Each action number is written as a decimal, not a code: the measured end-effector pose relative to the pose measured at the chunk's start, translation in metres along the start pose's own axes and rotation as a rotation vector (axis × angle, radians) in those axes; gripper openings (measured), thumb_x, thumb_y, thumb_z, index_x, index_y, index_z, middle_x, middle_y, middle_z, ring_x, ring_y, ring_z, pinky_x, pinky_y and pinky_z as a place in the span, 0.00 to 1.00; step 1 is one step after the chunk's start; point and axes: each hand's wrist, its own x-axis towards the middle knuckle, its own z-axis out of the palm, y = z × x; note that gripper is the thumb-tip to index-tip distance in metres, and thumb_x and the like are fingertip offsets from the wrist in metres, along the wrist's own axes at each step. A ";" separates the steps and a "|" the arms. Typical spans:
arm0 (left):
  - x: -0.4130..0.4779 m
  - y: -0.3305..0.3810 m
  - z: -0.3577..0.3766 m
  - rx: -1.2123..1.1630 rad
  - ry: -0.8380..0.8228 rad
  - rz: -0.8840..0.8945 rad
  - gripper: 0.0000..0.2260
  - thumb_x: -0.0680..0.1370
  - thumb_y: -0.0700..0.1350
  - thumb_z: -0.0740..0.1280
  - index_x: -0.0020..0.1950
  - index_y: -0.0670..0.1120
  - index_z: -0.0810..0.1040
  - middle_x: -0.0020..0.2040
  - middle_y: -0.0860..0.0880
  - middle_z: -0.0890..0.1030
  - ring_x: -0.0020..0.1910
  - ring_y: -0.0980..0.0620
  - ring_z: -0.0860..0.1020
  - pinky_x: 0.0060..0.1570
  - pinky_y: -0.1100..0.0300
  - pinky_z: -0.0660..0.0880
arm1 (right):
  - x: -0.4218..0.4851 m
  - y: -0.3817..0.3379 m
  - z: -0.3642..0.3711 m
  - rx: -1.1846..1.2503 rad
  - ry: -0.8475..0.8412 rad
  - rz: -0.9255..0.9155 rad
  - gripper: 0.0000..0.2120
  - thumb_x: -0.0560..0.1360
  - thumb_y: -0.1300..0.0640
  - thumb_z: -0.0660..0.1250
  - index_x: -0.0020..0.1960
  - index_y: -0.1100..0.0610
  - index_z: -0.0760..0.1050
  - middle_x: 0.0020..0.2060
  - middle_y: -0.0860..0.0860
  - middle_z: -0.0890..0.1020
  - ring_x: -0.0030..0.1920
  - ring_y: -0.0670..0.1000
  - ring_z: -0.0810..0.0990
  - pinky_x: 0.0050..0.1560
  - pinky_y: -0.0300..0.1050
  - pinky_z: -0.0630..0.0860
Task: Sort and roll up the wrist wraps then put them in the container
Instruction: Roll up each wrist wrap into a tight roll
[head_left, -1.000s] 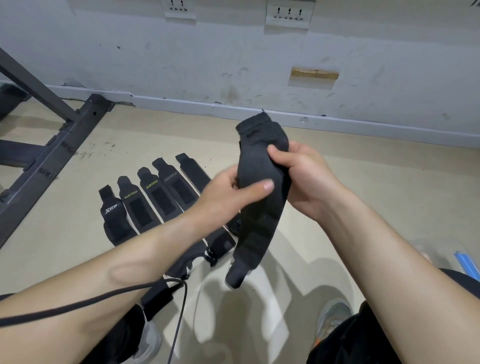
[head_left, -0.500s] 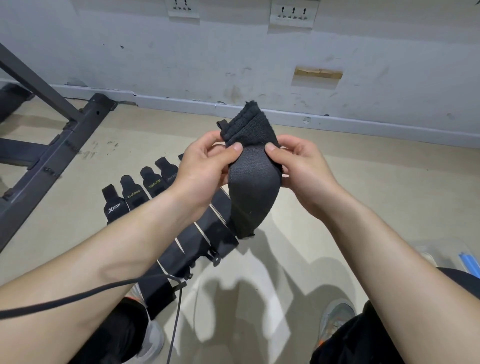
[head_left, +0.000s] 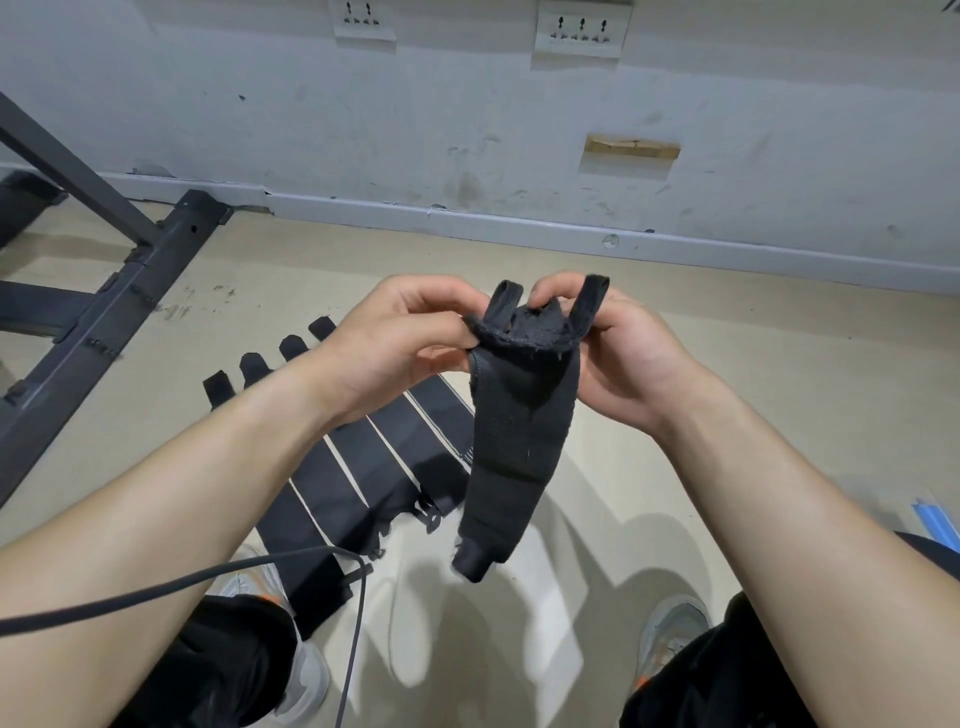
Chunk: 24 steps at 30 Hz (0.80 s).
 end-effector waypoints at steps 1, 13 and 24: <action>0.001 -0.001 -0.002 0.015 0.019 0.001 0.16 0.72 0.31 0.61 0.39 0.46 0.86 0.43 0.39 0.80 0.40 0.43 0.72 0.38 0.63 0.77 | 0.000 0.001 0.001 -0.022 -0.001 -0.013 0.10 0.68 0.68 0.63 0.36 0.59 0.81 0.41 0.62 0.81 0.46 0.61 0.78 0.55 0.52 0.74; 0.005 -0.017 -0.002 0.288 0.314 0.055 0.14 0.72 0.36 0.78 0.55 0.48 0.83 0.50 0.50 0.85 0.43 0.57 0.82 0.46 0.66 0.77 | -0.002 0.004 -0.001 -0.289 0.047 -0.108 0.08 0.70 0.68 0.72 0.44 0.56 0.79 0.43 0.60 0.81 0.40 0.56 0.82 0.38 0.43 0.78; 0.005 -0.026 0.008 0.304 0.383 0.072 0.05 0.79 0.37 0.72 0.51 0.45 0.79 0.41 0.49 0.85 0.37 0.50 0.81 0.38 0.61 0.77 | -0.001 0.003 0.004 -0.480 0.108 -0.090 0.07 0.82 0.63 0.66 0.57 0.54 0.77 0.43 0.51 0.85 0.42 0.50 0.84 0.43 0.48 0.80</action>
